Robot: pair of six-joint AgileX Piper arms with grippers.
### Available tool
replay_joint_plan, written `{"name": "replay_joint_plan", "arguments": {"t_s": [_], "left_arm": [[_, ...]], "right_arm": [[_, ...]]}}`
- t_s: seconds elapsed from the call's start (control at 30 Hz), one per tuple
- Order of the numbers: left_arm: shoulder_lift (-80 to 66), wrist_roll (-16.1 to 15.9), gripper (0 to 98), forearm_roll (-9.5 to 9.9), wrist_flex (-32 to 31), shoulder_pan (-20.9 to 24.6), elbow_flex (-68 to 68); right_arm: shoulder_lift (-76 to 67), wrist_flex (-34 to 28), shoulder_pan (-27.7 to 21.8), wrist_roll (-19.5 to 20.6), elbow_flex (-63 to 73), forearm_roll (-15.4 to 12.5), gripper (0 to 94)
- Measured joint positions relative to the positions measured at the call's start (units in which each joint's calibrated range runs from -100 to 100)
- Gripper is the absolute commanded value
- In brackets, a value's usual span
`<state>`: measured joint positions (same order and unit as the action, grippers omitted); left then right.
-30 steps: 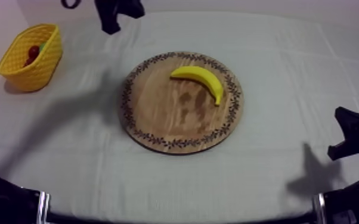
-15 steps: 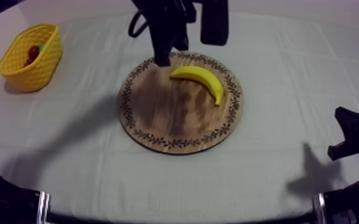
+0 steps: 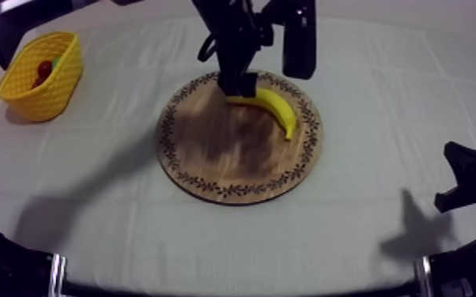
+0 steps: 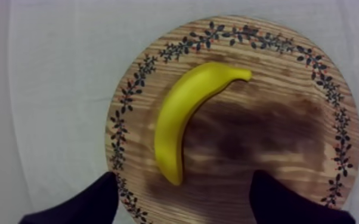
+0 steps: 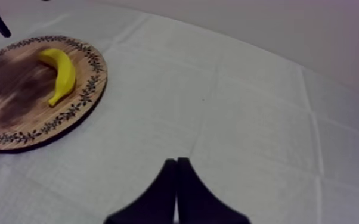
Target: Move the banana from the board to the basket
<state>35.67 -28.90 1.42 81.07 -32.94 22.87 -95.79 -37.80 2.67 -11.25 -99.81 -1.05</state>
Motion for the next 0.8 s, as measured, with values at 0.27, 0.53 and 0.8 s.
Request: {"name": "replay_joint_plan", "arguments": {"t_s": [0.27,0.53,0.8], "left_arm": [[5.0,0.0,84.1,-0.18,-0.1,-0.6,3.3],[11.9,0.0,82.6,-0.75,0.5,-0.5,9.9],[18.9,-0.4,81.0,-0.94,2.4,0.0,15.8]], "right_arm": [[0.0,0.0,0.0,0.0,0.0,0.0,0.2],[0.0,0.0,0.0,0.0,0.0,0.0,0.2],[0.0,0.0,0.0,0.0,0.0,0.0,0.2]]}}
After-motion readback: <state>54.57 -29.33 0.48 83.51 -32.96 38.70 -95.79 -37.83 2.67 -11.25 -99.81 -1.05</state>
